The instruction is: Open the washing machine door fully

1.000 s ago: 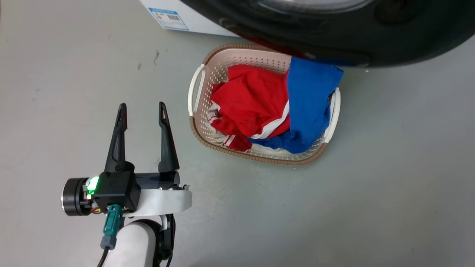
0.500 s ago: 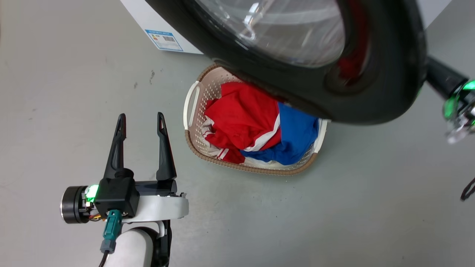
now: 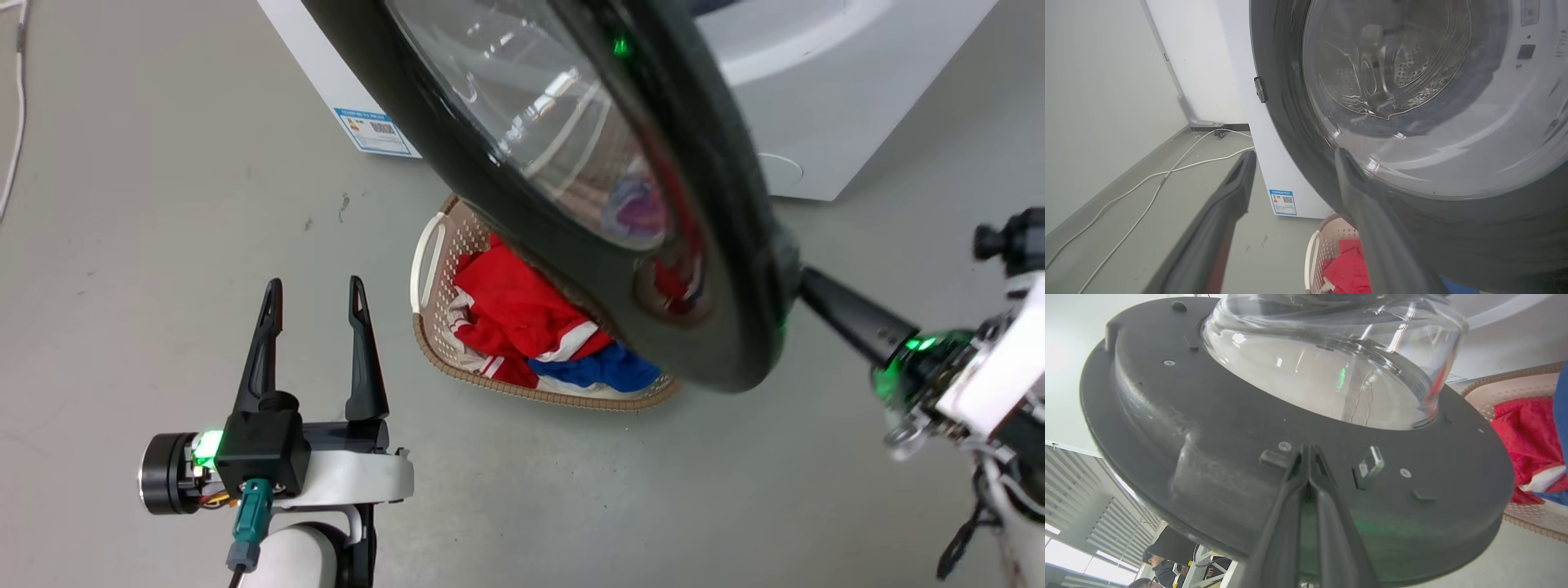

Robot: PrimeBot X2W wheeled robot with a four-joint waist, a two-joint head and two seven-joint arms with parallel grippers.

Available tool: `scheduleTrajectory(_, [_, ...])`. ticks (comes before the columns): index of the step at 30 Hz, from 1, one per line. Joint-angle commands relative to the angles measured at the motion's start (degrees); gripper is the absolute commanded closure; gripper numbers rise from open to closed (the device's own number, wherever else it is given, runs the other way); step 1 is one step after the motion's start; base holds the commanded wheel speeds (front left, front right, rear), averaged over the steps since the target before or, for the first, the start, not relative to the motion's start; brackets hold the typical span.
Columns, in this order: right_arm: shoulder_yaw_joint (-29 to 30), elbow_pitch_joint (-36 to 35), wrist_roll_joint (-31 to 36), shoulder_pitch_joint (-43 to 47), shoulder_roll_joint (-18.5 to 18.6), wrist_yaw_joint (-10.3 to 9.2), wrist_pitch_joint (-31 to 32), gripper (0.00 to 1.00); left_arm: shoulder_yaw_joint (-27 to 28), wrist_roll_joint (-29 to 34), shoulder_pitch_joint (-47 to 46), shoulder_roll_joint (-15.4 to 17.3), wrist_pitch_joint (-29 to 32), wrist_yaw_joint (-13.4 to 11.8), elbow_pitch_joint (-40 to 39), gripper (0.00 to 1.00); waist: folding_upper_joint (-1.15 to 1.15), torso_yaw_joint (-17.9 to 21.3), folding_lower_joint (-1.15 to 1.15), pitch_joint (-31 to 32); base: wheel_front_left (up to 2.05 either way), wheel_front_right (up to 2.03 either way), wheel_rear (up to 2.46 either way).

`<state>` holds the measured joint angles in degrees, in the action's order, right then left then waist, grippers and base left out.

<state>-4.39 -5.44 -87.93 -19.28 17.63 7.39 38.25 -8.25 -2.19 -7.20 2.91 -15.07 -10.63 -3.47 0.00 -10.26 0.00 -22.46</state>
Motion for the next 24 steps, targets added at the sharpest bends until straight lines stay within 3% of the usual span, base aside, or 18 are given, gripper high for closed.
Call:
scheduleTrajectory(1, [-1.0,-1.2,-0.2,1.9,-1.3,0.18,-0.4,1.0,0.1,0.2,0.7,0.0,-0.2,0.0,0.3,0.0,0.0,-0.1,0.0,0.7,0.0,0.0,0.0])
scheduleTrajectory(14, [-9.7,-5.1,2.1,11.2,-5.7,0.18,-3.3,1.0,0.0,0.6,2.1,0.0,-0.2,0.4,1.2,0.0,0.0,-0.2,0.0,4.2,0.0,0.0,0.0])
scheduleTrajectory(24, [-18.0,-2.6,3.4,10.9,-7.3,0.18,-4.7,1.0,0.2,1.0,2.9,0.0,-0.2,0.9,1.7,0.0,0.0,-0.3,0.0,5.3,0.0,0.0,0.0])
